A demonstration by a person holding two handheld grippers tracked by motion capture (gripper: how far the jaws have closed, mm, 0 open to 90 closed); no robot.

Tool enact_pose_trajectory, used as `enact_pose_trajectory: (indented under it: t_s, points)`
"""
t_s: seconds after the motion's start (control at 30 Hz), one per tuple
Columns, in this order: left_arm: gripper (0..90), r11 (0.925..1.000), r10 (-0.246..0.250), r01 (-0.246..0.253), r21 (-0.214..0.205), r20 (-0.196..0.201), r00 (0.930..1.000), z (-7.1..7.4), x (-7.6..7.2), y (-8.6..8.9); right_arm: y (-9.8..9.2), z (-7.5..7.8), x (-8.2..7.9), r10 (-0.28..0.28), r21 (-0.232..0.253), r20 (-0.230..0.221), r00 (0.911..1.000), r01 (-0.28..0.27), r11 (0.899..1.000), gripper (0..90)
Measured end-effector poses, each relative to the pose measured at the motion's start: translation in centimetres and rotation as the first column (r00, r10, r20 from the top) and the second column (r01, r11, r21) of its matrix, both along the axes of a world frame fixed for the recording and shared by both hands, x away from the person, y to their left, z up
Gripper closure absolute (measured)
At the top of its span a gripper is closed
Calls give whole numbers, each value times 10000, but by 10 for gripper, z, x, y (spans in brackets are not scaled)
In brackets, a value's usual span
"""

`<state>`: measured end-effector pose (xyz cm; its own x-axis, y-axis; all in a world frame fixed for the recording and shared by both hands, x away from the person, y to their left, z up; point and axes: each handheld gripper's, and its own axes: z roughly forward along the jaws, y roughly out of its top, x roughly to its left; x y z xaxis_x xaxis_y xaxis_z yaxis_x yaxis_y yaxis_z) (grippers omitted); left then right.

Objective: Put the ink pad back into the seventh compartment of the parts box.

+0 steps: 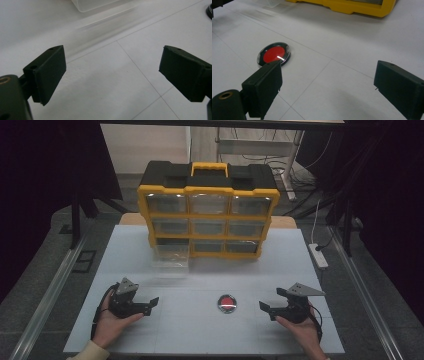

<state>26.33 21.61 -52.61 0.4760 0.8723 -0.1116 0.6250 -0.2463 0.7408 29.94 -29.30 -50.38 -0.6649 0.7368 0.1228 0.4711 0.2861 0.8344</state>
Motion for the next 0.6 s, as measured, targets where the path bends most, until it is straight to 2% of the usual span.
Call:
enact_pose_trajectory:
  t_s: [0.17, 0.6]
  points:
    - [82, 10000, -32, 32, 76, 23, 10000, 1, -2, 0, 0, -1, 0, -11, -136, 45, 10000, 11, 9999, 89]
    - [82, 10000, -56, 57, -61, 29, 10000, 2, -3, -1, 1, -3, 1, -15, -212, -27, 10000, 14, 9998, 92]
